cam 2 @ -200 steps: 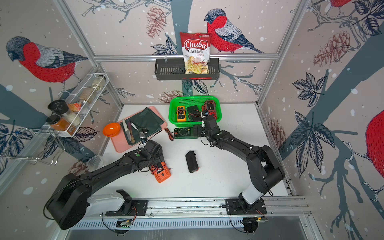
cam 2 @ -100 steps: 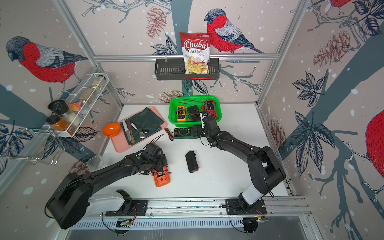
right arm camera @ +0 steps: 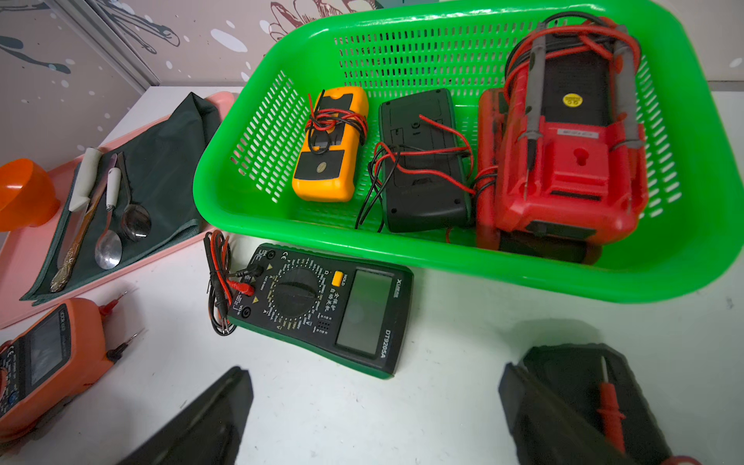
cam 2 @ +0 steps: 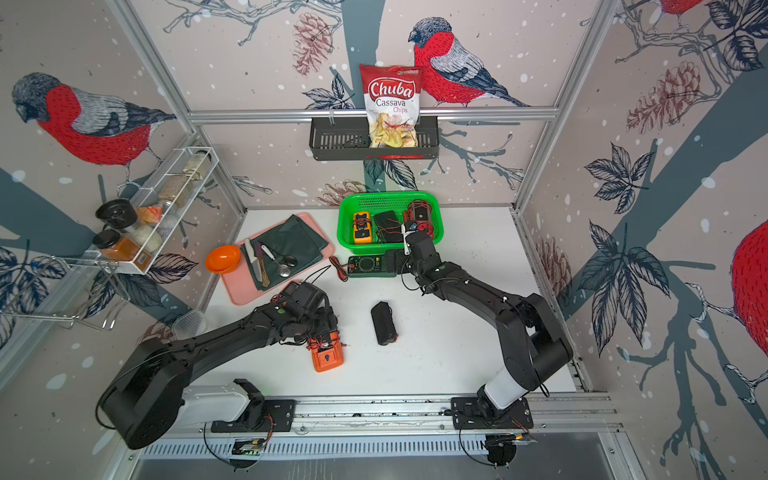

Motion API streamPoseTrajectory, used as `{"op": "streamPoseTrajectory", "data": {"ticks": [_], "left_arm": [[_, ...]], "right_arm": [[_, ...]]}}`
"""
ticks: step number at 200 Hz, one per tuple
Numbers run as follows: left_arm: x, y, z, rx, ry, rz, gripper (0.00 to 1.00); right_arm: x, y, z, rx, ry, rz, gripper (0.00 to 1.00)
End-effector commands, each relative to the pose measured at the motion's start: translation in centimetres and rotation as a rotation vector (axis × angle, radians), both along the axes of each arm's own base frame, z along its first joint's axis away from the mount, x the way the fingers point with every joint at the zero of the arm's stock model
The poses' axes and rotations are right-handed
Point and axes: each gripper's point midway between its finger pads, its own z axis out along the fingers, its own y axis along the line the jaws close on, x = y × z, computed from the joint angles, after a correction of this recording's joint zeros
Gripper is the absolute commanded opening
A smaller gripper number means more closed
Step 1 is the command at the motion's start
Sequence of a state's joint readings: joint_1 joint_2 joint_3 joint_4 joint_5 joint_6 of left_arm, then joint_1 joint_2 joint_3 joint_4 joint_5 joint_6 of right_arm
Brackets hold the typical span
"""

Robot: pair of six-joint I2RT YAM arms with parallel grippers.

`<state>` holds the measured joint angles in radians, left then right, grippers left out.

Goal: Put the multimeter into the basket
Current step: Pick up the multimeter from the center of the board.

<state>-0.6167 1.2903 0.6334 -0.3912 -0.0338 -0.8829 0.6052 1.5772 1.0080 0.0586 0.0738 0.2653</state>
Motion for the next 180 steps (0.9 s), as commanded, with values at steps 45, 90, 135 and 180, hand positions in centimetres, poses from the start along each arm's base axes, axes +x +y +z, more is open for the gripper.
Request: {"op": "streamPoseTrajectory", "data": {"ticks": [45,90,135,180], "left_arm": [[5.0,-2.8,7.2,-0.021,-0.216,-0.111,0.00],[8.7,-4.3,11.1,0.016,-0.333,-0.154,0.00],[13.0,-6.7,14.6,-0.031,-0.426,-0.189,0.00],[16.3,-8.4,16.3,-0.178,-0.439,-0.229,0.00]], "right_arm": [[-0.7,-1.6,1.6,0.037,-0.040,-0.066,1.00],[-3.5,0.0,3.5,0.198,-0.048,0.084,1.00],[-8.3,2.9,6.4,0.428,-0.109,0.346,0.94],[-12.2,5.3,6.7,0.535,-0.110,0.531,0.92]]}}
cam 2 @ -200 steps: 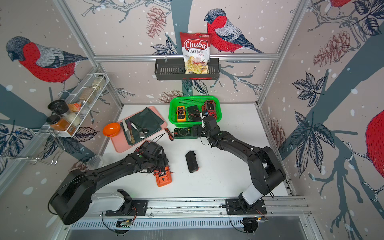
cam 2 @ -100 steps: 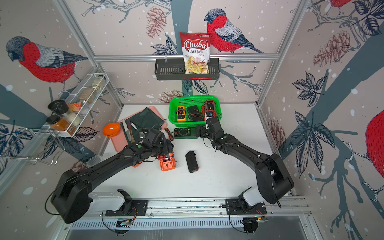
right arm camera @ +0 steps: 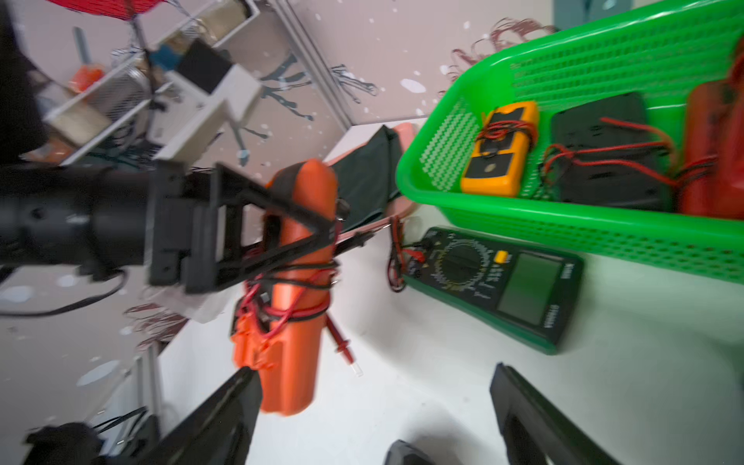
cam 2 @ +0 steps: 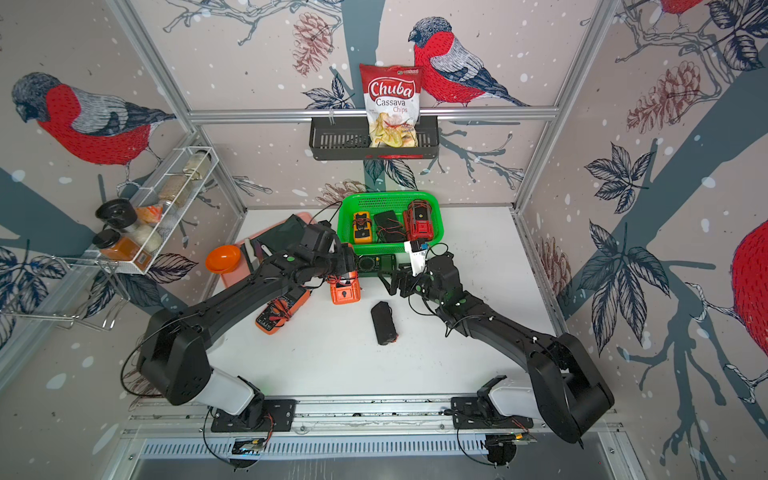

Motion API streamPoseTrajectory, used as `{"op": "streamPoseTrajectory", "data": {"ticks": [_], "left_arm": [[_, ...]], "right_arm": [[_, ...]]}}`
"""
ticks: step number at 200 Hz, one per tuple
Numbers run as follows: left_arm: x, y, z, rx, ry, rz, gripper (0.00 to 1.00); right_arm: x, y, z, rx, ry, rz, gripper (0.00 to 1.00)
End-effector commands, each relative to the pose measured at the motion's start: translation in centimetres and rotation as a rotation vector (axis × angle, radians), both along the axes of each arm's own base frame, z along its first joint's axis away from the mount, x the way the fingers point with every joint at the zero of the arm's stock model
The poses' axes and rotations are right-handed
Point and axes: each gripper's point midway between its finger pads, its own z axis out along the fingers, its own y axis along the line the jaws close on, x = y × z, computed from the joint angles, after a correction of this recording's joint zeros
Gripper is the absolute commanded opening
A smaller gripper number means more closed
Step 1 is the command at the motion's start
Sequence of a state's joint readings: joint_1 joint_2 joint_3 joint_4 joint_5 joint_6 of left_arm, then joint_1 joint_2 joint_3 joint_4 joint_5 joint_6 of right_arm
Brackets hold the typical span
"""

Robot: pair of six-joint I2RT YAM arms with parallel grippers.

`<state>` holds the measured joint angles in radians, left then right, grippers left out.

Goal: Put the multimeter into the basket
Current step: Pick up the multimeter from the center of the board.

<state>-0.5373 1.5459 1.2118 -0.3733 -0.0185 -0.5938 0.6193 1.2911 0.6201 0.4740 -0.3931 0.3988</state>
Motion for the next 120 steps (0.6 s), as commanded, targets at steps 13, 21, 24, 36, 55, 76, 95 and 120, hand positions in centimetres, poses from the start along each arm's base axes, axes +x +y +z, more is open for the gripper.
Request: {"op": "streamPoseTrajectory", "data": {"ticks": [13,21,24,36,55,76,95,120], "left_arm": [[2.4,-2.4,3.1,-0.140,-0.073,-0.094,0.00],[2.6,-2.7,3.3,-0.149,-0.074,-0.103,0.00],[2.6,-2.8,3.3,-0.153,-0.073,-0.106,0.00],[2.7,-3.2,3.6,-0.168,-0.073,-0.121,0.00],[2.7,-3.6,4.0,-0.185,-0.073,-0.142,0.00],[2.5,-3.8,4.3,-0.196,-0.073,-0.156,0.00],[2.3,-3.9,4.5,-0.209,-0.072,-0.165,0.00],[2.4,-4.1,4.5,-0.219,-0.071,-0.166,0.00]], "right_arm": [[-2.4,2.8,2.5,0.118,-0.067,0.160,0.91],[-2.6,3.2,2.4,0.121,-0.068,0.175,0.90],[-2.6,3.4,2.3,0.121,-0.066,0.179,0.90],[-2.3,3.9,2.0,0.118,-0.056,0.183,0.88],[-1.5,4.4,1.5,0.111,-0.043,0.174,0.88],[-0.6,5.0,0.9,0.099,-0.023,0.162,0.86],[-0.3,5.8,0.5,0.104,-0.010,0.179,0.83],[-0.2,6.8,0.1,0.119,0.010,0.209,0.79]]}}
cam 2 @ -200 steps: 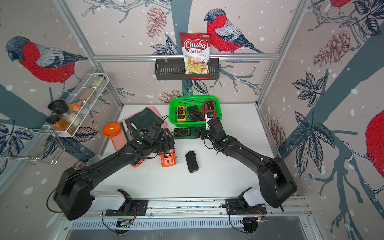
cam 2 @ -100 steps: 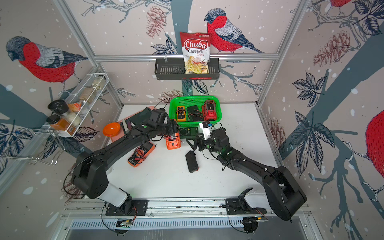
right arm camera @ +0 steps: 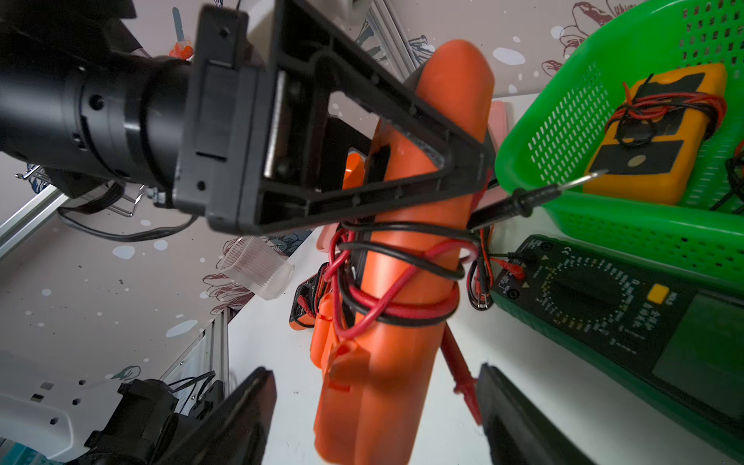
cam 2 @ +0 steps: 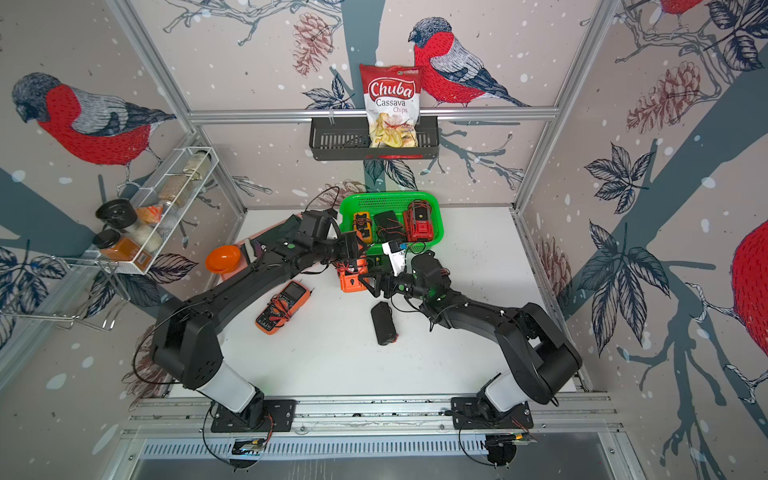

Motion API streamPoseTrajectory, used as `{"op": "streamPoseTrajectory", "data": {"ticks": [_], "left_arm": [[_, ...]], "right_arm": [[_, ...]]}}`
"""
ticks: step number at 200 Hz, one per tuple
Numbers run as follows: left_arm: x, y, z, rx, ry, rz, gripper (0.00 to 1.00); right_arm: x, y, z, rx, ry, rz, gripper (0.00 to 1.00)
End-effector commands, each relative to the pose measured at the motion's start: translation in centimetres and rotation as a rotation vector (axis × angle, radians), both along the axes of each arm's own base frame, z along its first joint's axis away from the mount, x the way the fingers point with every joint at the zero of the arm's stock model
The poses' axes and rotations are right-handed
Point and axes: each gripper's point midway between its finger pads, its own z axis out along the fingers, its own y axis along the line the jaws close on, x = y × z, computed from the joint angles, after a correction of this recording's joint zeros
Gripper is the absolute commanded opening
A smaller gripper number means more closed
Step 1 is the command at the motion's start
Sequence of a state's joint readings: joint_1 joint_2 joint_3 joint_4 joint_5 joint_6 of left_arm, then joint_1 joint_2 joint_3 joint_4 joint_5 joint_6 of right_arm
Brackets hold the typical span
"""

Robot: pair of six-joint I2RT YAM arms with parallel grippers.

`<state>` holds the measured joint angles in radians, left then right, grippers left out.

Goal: Put the multimeter into the basket
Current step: Pick up the multimeter from the center of the board, then place the multimeter in the basket.

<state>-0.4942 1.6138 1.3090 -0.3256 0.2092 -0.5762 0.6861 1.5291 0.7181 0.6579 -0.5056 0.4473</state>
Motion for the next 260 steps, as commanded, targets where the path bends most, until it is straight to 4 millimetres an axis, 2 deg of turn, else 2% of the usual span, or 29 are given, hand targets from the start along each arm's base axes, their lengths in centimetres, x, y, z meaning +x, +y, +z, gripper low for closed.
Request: {"op": "streamPoseTrajectory", "data": {"ticks": [1,59,115,124,134,138,151,156,167,201,222,241,260], "left_arm": [[0.8,-1.0,2.1,-0.061,-0.072,-0.026,0.00],[0.8,-1.6,1.9,-0.091,-0.058,-0.049,0.00],[0.9,-1.7,2.1,-0.107,-0.060,-0.037,0.00],[1.0,-1.7,2.2,-0.111,-0.065,-0.037,0.15],[1.1,-1.6,2.5,-0.117,-0.071,-0.036,0.43],[1.1,-1.5,2.6,-0.121,-0.076,-0.035,0.58],[1.2,-1.3,3.3,-0.140,-0.095,-0.025,0.89],[1.2,-1.1,3.6,-0.150,-0.103,-0.017,0.98],[1.3,-0.7,4.5,-0.173,-0.129,-0.004,0.98],[1.6,1.4,8.1,-0.214,-0.235,0.063,0.98],[1.3,3.3,9.9,-0.204,-0.310,0.134,0.98],[0.6,5.1,10.5,-0.182,-0.366,0.190,0.98],[-0.3,6.6,10.2,-0.156,-0.389,0.238,0.98]], "right_arm": [[-0.2,1.2,1.0,0.051,-0.011,0.044,0.79],[0.4,2.4,0.0,0.058,0.028,0.046,0.69],[1.4,2.5,-0.7,0.075,0.083,0.015,0.34],[1.6,2.4,-0.6,0.081,0.090,0.008,0.26],[1.8,2.2,-0.4,0.089,0.096,-0.003,0.17],[2.0,2.0,-0.3,0.093,0.098,-0.009,0.13],[2.5,1.5,0.0,0.104,0.109,-0.029,0.05],[2.7,1.2,0.1,0.108,0.111,-0.038,0.04],[3.2,0.7,0.4,0.116,0.116,-0.057,0.00],[5.2,-1.1,1.9,0.128,0.106,-0.116,0.00],[7.1,-2.5,2.8,0.107,0.094,-0.177,0.00],[9.6,-4.0,3.7,0.090,0.085,-0.247,0.00],[12.3,-5.4,4.5,0.074,0.077,-0.312,0.00]]}}
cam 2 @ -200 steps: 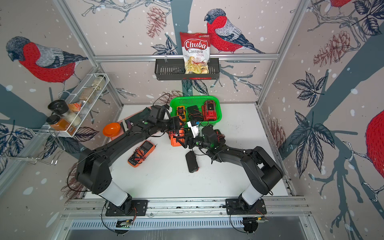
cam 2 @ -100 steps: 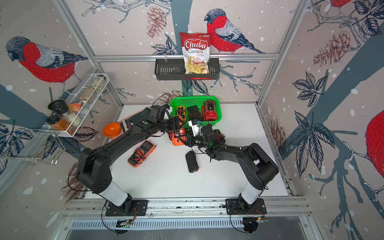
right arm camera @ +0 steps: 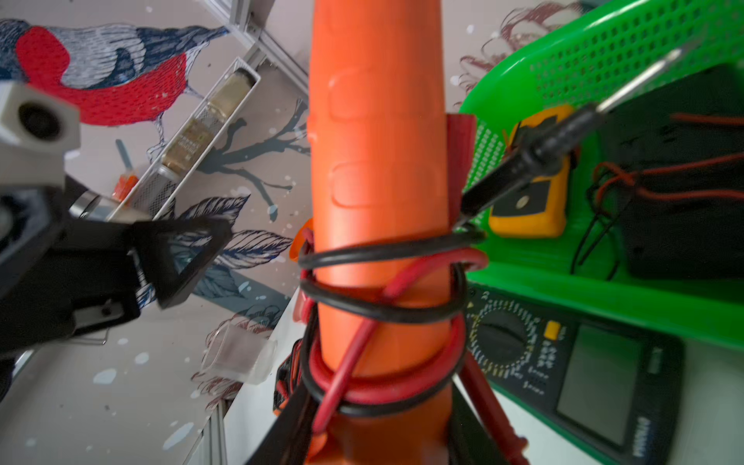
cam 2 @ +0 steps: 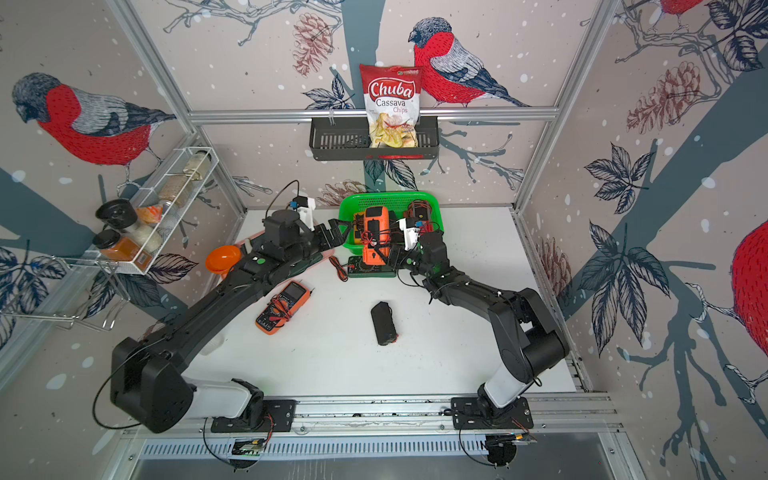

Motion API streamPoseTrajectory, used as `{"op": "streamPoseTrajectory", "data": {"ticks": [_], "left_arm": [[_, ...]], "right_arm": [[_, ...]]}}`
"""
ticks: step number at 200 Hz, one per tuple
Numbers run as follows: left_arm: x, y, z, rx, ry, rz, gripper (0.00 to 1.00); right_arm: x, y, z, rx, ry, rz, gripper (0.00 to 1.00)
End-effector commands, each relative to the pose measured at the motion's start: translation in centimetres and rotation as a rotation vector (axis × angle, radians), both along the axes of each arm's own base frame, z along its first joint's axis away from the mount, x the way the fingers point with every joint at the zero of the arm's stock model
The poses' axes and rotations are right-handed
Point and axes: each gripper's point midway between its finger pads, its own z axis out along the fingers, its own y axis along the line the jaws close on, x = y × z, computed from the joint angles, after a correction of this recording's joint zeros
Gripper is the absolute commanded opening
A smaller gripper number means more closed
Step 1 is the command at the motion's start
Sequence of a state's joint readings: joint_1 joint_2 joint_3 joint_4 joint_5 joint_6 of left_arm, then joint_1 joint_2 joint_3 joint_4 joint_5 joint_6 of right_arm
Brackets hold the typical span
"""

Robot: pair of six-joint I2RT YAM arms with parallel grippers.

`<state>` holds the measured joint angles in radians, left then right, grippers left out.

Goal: Put the multimeter into the basket
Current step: Place the multimeter in the basket.

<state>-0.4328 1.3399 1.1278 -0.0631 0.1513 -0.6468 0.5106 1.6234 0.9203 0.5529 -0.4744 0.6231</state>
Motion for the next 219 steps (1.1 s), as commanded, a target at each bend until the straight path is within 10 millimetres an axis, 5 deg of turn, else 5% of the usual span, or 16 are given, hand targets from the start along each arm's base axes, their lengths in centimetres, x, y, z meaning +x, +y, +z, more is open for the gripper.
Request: {"op": "streamPoseTrajectory", "data": {"ticks": [1,35,106,171,219], "left_arm": [[0.1,2.3,1.2,0.017,-0.086,0.104,0.98],[-1.0,4.5,-0.8,0.061,-0.067,0.170,0.98],[-2.4,6.1,-5.5,0.106,0.016,0.213,0.98],[-2.1,5.7,-6.7,0.109,0.048,0.203,0.98],[-1.9,5.6,-7.1,0.105,0.060,0.201,0.98]], "right_arm": [[3.1,-1.5,2.2,-0.015,-0.066,-0.075,0.00],[7.7,-2.3,2.4,-0.056,-0.064,-0.120,0.00],[14.0,-1.4,-2.5,-0.156,0.007,-0.163,0.00],[16.3,-1.5,-6.9,-0.272,0.107,-0.197,0.00],[16.8,-1.7,-9.5,-0.342,0.173,-0.204,0.13]]}}
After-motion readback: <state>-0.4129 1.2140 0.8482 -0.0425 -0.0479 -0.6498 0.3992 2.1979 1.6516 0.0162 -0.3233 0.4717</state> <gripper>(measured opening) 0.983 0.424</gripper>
